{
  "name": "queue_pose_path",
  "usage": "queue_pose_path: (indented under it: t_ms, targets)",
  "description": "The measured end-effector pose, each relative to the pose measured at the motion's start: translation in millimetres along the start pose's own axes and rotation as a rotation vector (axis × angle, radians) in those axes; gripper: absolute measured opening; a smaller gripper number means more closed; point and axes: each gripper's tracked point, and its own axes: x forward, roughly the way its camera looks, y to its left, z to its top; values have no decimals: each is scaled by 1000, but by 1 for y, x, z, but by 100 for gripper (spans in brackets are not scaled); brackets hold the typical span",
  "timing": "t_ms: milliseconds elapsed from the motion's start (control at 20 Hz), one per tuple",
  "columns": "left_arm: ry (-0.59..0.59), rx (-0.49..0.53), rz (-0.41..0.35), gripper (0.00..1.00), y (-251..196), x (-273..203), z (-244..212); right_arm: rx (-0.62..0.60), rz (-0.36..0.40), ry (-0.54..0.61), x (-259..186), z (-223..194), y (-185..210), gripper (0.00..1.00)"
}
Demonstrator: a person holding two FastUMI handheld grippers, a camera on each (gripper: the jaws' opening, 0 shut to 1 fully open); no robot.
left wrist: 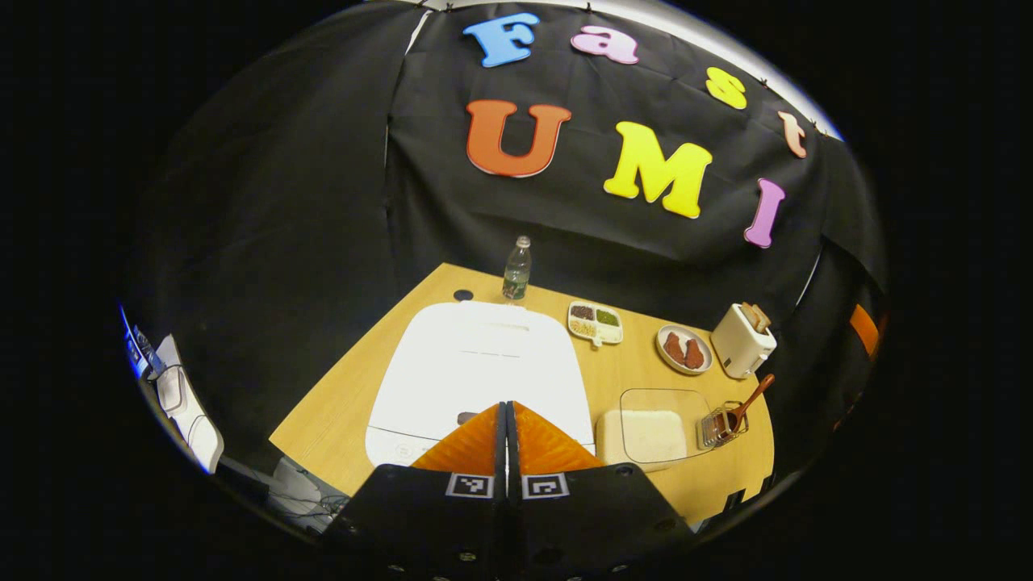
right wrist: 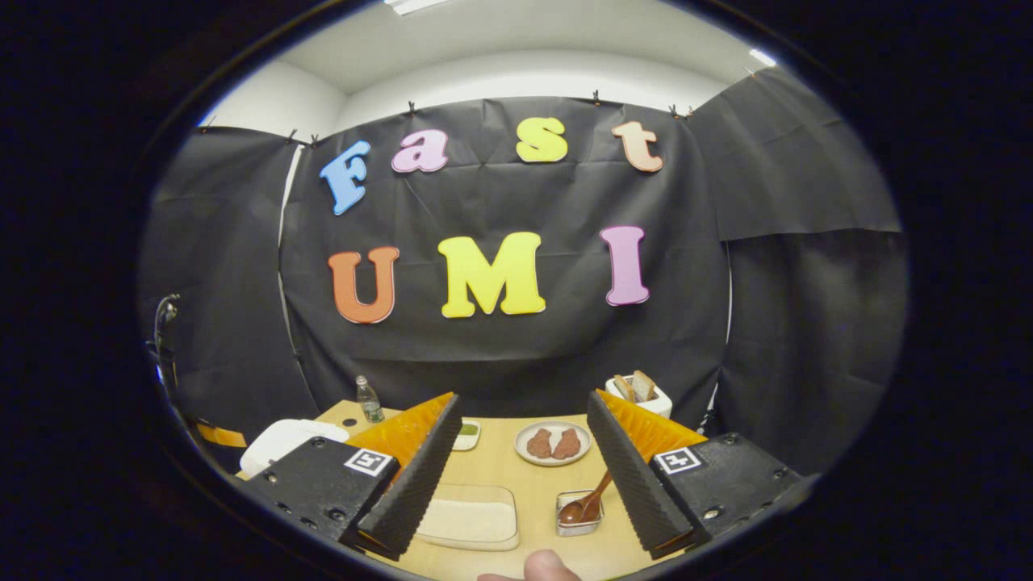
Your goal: Close the left gripper, press the button to open the rice cooker; take a wooden spoon from the chopstick holder with the right hand, scoop a spoonful of rice and pour it into the rice cooker, then put the wooden spoon back into the chopstick holder.
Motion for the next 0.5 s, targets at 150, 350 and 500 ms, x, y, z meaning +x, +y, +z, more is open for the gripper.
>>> queue_pose_path:
  t_ms: [150, 350, 500]
  targets:
    - [66, -67, -25, 0, 1, 23, -12, -19, -29, 25, 5, -8, -13, 100]
    - [87, -51, -16, 0, 10, 39, -13, -16, -61, 47, 11, -15, -24, 100]
    - [108, -43, 2, 0, 16, 50, -16, -3, -63, 75, 16, -21, -23, 100]
